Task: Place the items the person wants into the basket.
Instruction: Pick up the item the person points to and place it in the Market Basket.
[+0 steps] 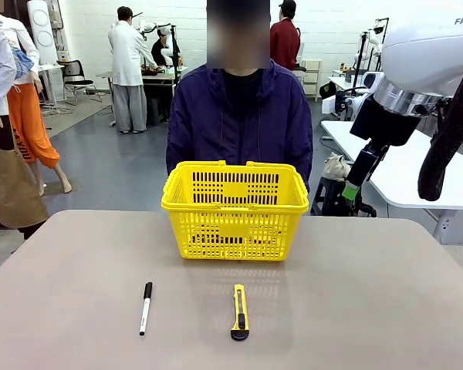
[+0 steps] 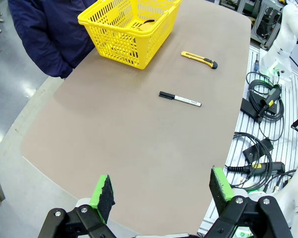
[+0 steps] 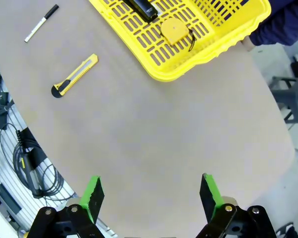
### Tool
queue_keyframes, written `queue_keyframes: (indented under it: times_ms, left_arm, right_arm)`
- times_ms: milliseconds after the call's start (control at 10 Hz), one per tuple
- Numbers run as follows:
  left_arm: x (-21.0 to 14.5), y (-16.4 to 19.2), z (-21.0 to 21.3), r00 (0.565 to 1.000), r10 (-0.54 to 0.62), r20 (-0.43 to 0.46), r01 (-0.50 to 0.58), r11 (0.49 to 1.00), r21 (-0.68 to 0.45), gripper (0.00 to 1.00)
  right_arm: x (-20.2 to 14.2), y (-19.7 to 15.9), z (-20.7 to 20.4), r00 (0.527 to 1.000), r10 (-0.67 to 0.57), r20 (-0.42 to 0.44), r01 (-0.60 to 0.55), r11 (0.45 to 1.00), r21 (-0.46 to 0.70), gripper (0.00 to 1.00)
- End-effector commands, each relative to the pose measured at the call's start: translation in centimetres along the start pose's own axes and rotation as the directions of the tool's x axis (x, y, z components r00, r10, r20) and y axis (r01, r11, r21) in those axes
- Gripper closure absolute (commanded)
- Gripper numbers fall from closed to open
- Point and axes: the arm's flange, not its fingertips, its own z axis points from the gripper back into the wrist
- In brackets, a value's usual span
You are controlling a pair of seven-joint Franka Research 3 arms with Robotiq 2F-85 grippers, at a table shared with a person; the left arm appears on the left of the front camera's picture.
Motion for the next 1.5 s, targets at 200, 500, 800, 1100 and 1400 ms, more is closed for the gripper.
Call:
queue_keyframes:
  times_ms: [200, 500, 800, 1100, 1400]
  left_arm:
    - [-0.1, 0.1, 0.1, 0.999, -0.025, 0.022, 0.025, 1.0, -0.002, 0.0]
    - [-0.1, 0.1, 0.1, 0.999, -0.025, 0.022, 0.025, 1.0, -0.002, 0.0]
    - [-0.1, 0.1, 0.1, 0.999, -0.025, 0.022, 0.025, 1.0, -0.002, 0.0]
    - [-0.1, 0.1, 0.1, 0.999, -0.025, 0.022, 0.025, 1.0, -0.002, 0.0]
    - [-0.1, 0.1, 0.1, 0.999, -0.025, 0.022, 0.025, 1.0, -0.002, 0.0]
  right_arm:
    - [0.0, 0.0, 0.0, 1.0, 0.0, 0.0, 0.0, 1.0, 0.0, 0.0]
    - [-10.4, -3.1, 5.8, 0.886, 0.168, 0.432, -0.201, 0.979, 0.03, 0.0]
    - [-21.2, -7.3, 7.5, 0.713, 0.146, 0.686, -0.23, 0.973, 0.033, 0.0]
    - [-29.9, -9.8, 6.1, 0.617, 0.08, 0.783, -0.257, 0.961, 0.105, 0.0]
    - [-33.9, -10.2, 4.8, 0.599, 0.051, 0.799, -0.236, 0.965, 0.115, 0.0]
